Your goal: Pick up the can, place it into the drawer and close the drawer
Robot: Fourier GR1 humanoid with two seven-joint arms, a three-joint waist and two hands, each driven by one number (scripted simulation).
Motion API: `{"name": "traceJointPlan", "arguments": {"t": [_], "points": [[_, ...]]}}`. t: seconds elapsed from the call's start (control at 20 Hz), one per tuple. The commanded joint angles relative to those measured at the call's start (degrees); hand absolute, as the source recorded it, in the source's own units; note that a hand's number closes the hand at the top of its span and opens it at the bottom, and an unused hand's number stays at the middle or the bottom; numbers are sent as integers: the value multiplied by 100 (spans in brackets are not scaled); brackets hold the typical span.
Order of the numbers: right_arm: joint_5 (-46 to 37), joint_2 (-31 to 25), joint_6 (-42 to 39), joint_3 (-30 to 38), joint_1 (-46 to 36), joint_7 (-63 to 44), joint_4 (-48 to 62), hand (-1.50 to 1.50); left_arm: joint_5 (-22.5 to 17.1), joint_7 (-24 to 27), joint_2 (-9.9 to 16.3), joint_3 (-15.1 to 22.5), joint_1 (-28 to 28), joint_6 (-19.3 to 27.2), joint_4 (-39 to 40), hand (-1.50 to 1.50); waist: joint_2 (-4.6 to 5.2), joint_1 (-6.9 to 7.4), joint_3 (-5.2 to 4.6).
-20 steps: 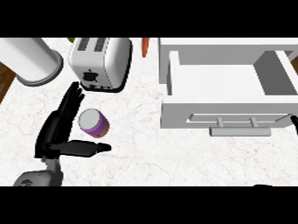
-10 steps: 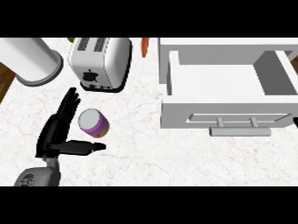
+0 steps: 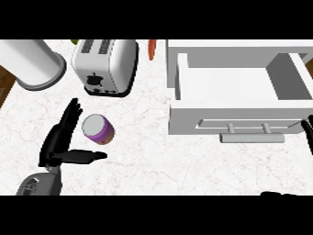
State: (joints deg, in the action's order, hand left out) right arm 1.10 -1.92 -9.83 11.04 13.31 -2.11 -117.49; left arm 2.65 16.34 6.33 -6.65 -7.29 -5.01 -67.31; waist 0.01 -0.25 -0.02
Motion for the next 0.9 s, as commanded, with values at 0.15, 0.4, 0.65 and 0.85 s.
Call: {"name": "traceJointPlan", "arguments": {"t": [0.15, 0.4, 0.65, 0.85], "points": [[315, -105, -211, 367, 179, 21, -163, -150, -158, 363, 283, -267, -171, -239, 555, -150, -3, -2, 1], [-240, 184, 120, -227, 213, 1, -279, -150, 13, 813, 20, -128, -13, 9, 1012, -150, -2, 5, 1], [173, 36, -33, 143, 64, -397, -618, -150, -159, 915, 214, -328, -446, -186, 1651, -150, -1, -3, 0], [291, 185, -111, 179, 379, -341, -746, -150, -51, 1038, 82, -240, -503, 63, 1786, -150, -3, -6, 1]]}}
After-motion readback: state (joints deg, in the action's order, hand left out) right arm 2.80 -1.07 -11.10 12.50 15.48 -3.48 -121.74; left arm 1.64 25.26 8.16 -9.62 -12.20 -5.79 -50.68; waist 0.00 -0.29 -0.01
